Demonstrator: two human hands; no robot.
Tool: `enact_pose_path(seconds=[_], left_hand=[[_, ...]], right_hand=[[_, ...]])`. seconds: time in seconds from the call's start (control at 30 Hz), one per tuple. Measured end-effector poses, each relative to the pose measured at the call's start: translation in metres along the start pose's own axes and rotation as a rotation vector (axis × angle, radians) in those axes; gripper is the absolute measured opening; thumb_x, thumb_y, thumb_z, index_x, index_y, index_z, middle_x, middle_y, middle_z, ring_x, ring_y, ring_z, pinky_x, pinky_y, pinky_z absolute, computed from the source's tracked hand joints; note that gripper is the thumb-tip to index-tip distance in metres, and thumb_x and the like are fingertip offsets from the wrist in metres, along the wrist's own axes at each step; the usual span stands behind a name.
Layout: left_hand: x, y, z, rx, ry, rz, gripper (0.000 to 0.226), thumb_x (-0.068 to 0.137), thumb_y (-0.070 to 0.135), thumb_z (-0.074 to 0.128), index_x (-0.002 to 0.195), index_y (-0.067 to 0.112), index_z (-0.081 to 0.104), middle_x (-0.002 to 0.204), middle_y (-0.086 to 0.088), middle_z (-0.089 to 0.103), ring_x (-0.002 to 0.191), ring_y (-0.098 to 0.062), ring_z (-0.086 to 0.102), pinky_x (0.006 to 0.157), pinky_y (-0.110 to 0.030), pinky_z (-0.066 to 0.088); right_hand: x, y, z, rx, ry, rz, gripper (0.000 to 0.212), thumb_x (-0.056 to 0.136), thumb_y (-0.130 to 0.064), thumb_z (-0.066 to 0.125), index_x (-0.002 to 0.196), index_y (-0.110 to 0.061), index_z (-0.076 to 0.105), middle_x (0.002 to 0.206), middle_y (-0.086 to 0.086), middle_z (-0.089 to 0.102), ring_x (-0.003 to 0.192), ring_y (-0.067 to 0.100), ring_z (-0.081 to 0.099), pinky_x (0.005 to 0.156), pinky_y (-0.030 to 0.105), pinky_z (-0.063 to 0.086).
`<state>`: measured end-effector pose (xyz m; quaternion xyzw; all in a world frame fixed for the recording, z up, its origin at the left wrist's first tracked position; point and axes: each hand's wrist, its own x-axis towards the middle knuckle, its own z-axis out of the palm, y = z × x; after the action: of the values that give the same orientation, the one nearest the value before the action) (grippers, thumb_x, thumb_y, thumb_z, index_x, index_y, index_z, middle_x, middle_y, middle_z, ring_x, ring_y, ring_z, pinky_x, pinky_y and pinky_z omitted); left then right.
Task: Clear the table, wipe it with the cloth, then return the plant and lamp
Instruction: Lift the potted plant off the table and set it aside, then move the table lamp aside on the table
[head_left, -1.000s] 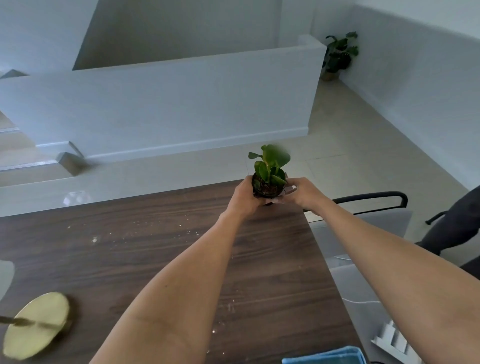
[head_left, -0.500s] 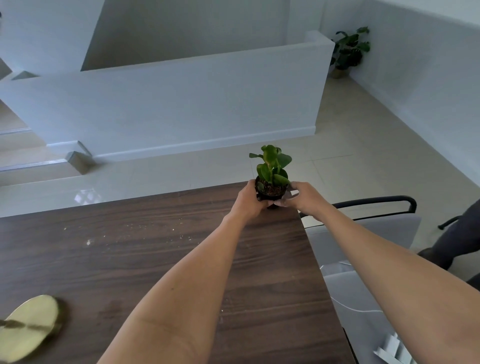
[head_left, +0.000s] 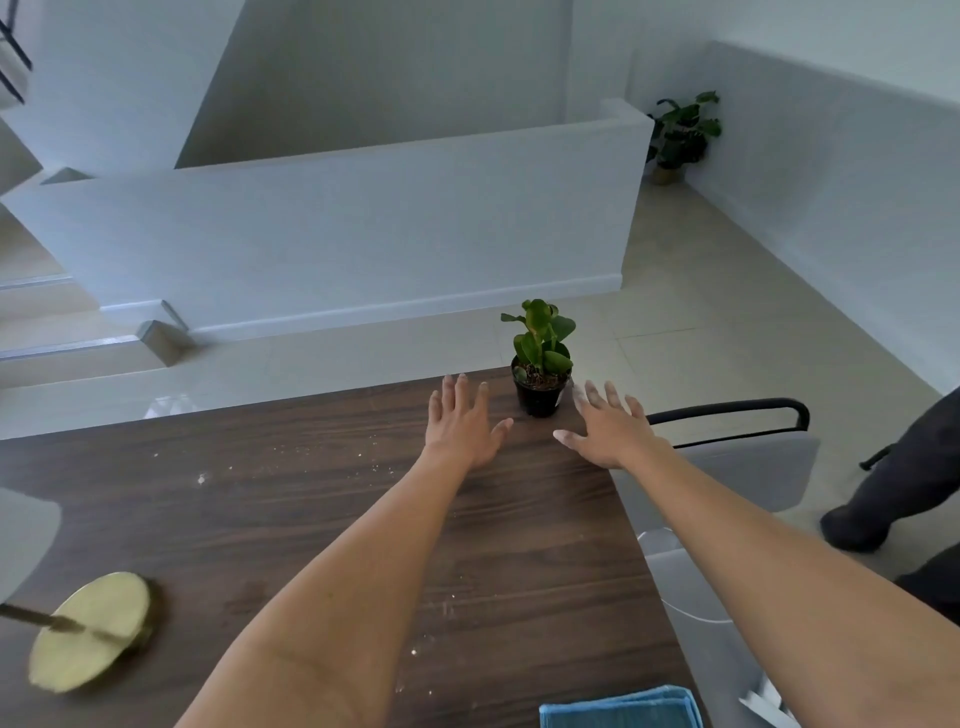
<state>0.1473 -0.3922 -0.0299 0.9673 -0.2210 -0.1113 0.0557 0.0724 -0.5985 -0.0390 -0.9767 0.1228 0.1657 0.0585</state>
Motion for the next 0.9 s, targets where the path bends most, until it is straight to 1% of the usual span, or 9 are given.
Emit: enact_pose_path(seconds=[0.13,0.23,0.4,0.5,0.63,0.77,0.9], left_hand=[[-0.028,-0.013,-0.011,0.070,0.006,-0.008,0.075,0.101,0.061,0.021,0.160,0.018,0.004,0.166,-0.018,-0.010,0.151,-0.036,-0.020,0.122,-0.053,-0.009],[-0.055,-0.026,-0.020,0.110,0.031,-0.004,0.075,0.101,0.061,0.019,0.160,0.018,0.003,0.165,-0.018,-0.009,0.151,-0.036,-0.019,0.122,-0.053,-0.010],[-0.105,-0.057,-0.051,0.138,0.109,-0.013,0.077,0.099,0.066,0.015,0.160,0.020,0.004,0.166,-0.017,-0.009,0.151,-0.035,-0.019,0.122,-0.053,-0.008],[-0.141,-0.079,-0.077,0.129,0.160,-0.028,0.079,0.098,0.068,0.012,0.160,0.020,0.004,0.166,-0.016,-0.010,0.151,-0.034,-0.020,0.121,-0.052,-0.013],[-0.188,-0.113,-0.116,0.169,0.205,-0.042,0.081,0.097,0.069,0.007,0.160,0.020,0.000,0.166,-0.015,-0.014,0.150,-0.033,-0.023,0.120,-0.052,-0.015],[-0.233,-0.140,-0.153,0.212,0.305,-0.031,0.082,0.096,0.070,0.008,0.160,0.020,0.002,0.166,-0.017,-0.010,0.151,-0.034,-0.021,0.120,-0.053,-0.015],[-0.273,-0.168,-0.180,0.232,0.366,-0.041,0.082,0.096,0.071,0.007,0.160,0.020,0.005,0.166,-0.017,-0.008,0.151,-0.034,-0.020,0.120,-0.053,-0.014]], right_hand=[[-0.028,-0.016,-0.006,-0.008,0.016,0.022,0.096,0.094,-0.074,0.033,0.161,-0.019,-0.010,0.169,0.006,-0.016,0.154,0.030,-0.018,0.124,0.051,-0.004],[-0.052,-0.039,-0.013,-0.015,0.049,0.029,0.100,0.092,-0.078,0.032,0.161,-0.020,-0.013,0.168,0.006,-0.019,0.154,0.029,-0.020,0.124,0.050,-0.005],[-0.093,-0.091,-0.025,-0.016,0.142,0.027,0.093,0.096,-0.074,0.027,0.161,-0.020,-0.009,0.168,0.007,-0.017,0.154,0.030,-0.020,0.124,0.050,-0.005],[-0.118,-0.131,-0.033,-0.023,0.198,-0.002,0.088,0.098,-0.070,0.025,0.161,-0.018,-0.008,0.169,0.008,-0.015,0.154,0.031,-0.018,0.124,0.049,-0.005],[-0.152,-0.186,-0.042,-0.016,0.221,-0.062,0.087,0.099,-0.070,0.024,0.161,-0.018,-0.008,0.168,0.007,-0.016,0.154,0.030,-0.019,0.124,0.049,-0.006],[-0.186,-0.234,-0.048,-0.030,0.268,-0.104,0.087,0.099,-0.070,0.025,0.161,-0.019,-0.009,0.168,0.007,-0.016,0.154,0.031,-0.018,0.125,0.051,-0.004],[-0.209,-0.279,-0.051,-0.044,0.280,-0.136,0.087,0.098,-0.071,0.025,0.162,-0.021,-0.008,0.168,0.006,-0.017,0.154,0.030,-0.018,0.123,0.050,-0.006]])
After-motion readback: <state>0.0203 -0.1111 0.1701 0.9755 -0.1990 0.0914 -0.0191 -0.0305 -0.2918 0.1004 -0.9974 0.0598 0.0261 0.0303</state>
